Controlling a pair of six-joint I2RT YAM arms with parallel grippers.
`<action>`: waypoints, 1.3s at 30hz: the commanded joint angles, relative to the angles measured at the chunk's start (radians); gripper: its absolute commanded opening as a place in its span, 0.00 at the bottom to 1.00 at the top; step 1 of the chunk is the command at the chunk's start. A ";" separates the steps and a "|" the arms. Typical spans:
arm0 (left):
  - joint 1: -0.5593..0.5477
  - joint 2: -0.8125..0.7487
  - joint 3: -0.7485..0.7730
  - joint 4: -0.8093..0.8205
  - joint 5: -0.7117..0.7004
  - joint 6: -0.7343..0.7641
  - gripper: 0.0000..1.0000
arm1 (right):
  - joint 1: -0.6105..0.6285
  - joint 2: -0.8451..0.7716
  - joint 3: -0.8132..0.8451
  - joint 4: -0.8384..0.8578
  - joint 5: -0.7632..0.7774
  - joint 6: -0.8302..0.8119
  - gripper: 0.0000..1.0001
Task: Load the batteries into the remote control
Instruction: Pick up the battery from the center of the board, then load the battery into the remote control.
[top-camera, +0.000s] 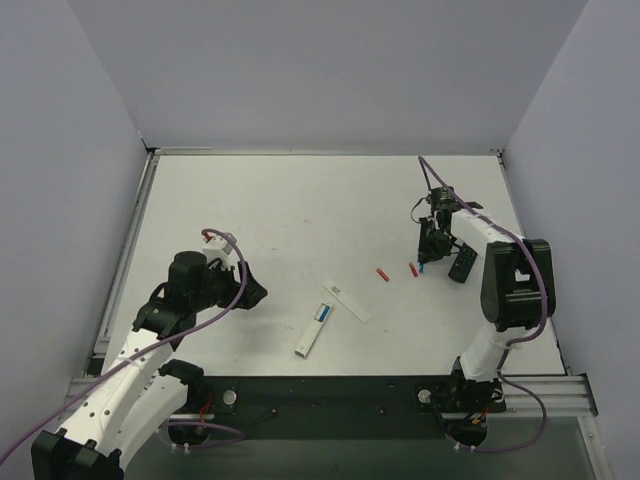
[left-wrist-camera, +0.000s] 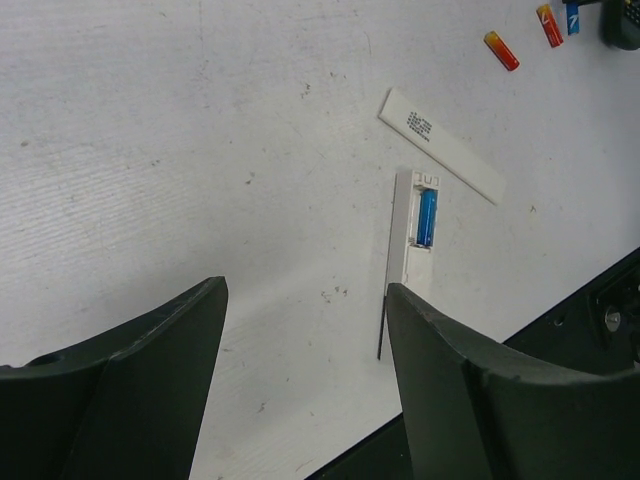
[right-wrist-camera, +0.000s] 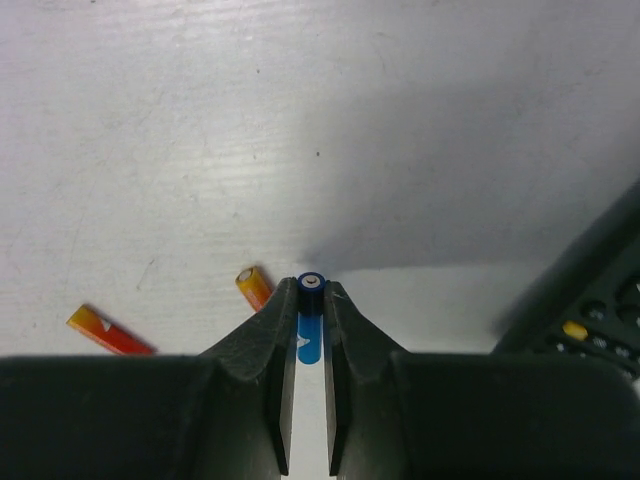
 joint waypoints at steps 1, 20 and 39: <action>-0.025 0.005 -0.019 0.077 0.059 -0.053 0.75 | 0.043 -0.210 -0.051 0.033 0.036 0.072 0.00; -0.565 0.161 -0.077 0.139 -0.323 -0.277 0.74 | 0.721 -0.436 -0.402 0.600 0.192 0.552 0.00; -0.622 0.404 -0.071 0.258 -0.292 -0.300 0.53 | 0.886 -0.317 -0.418 0.654 0.304 0.574 0.00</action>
